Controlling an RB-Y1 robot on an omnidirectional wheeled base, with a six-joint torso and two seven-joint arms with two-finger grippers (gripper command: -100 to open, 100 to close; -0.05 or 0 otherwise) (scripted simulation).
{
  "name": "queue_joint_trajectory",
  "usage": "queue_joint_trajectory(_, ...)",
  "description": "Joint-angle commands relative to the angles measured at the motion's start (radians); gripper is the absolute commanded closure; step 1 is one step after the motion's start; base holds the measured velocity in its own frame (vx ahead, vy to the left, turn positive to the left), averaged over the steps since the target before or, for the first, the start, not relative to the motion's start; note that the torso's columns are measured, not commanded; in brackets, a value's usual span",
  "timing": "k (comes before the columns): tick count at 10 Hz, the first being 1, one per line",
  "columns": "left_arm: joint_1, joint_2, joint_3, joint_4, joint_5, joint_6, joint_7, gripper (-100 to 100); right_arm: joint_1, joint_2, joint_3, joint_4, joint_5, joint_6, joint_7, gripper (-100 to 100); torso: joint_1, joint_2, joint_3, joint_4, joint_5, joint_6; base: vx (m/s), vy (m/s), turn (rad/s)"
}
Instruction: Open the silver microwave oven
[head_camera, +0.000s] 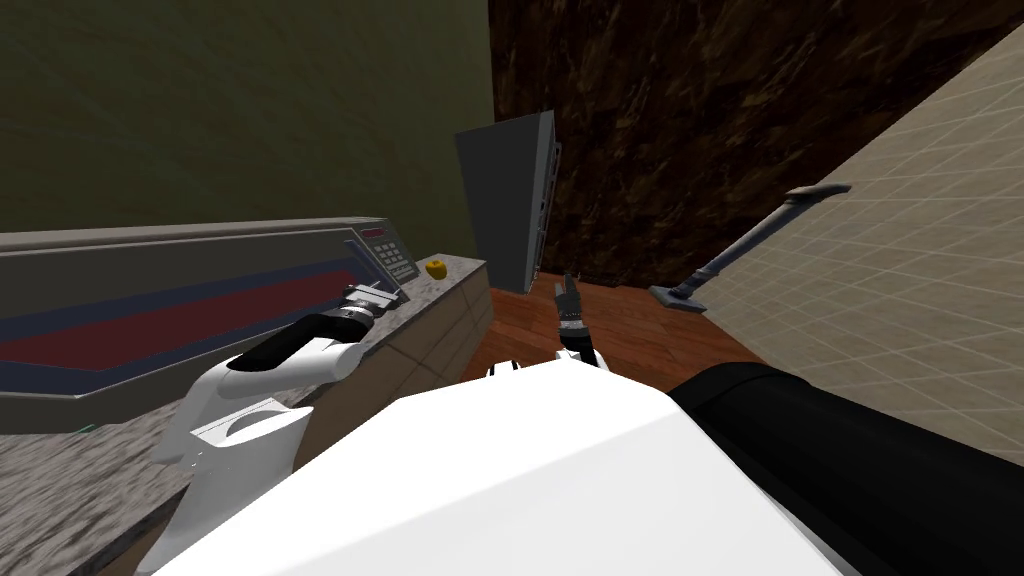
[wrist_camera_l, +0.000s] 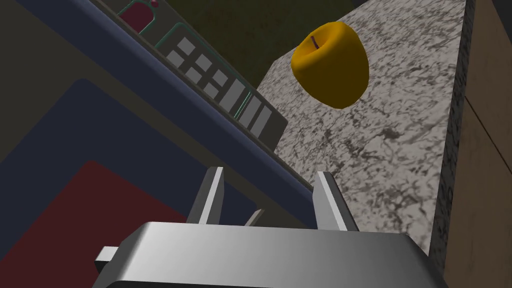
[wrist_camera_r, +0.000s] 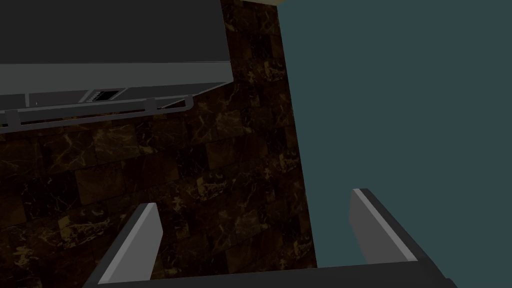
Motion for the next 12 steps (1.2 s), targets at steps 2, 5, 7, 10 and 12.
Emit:
queue_joint_trajectory(2,0.033,0.025,-0.067,-0.075,0.038,-0.016,-0.007,100,0.0,0.0,0.0,0.0,0.0,0.0,0.0,0,0.003,0.003,0.001,-0.001,0.001,0.006,-0.201,0.158,-0.166)
queue_joint_trajectory(5,0.057,0.043,-0.117,-0.131,0.067,-0.027,-0.012,100,0.0,0.0,0.0,0.0,0.0,0.0,0.0,0,0.003,0.003,0.002,-0.001,0.002,0.001,-0.185,0.119,-0.105)
queue_joint_trajectory(7,0.074,0.056,-0.151,-0.168,0.086,-0.035,-0.015,100,0.0,0.0,0.0,0.0,0.0,0.0,0.0,0,0.001,0.003,0.002,-0.001,0.001,0.003,-0.186,0.103,-0.108)
queue_joint_trajectory(10,0.096,0.078,-0.185,-0.202,0.119,-0.061,-0.026,100,0.0,0.0,0.0,0.0,0.0,0.0,0.0,0,0.002,0.0,0.0,-0.001,0.002,-0.001,-0.137,0.098,-0.109)
queue_joint_trajectory(12,0.099,0.094,-0.215,-0.223,0.138,-0.072,-0.035,100,0.0,0.0,0.0,0.0,0.0,0.0,0.0,0,0.005,0.007,0.004,0.001,0.002,0.004,-0.21,0.208,-0.198)
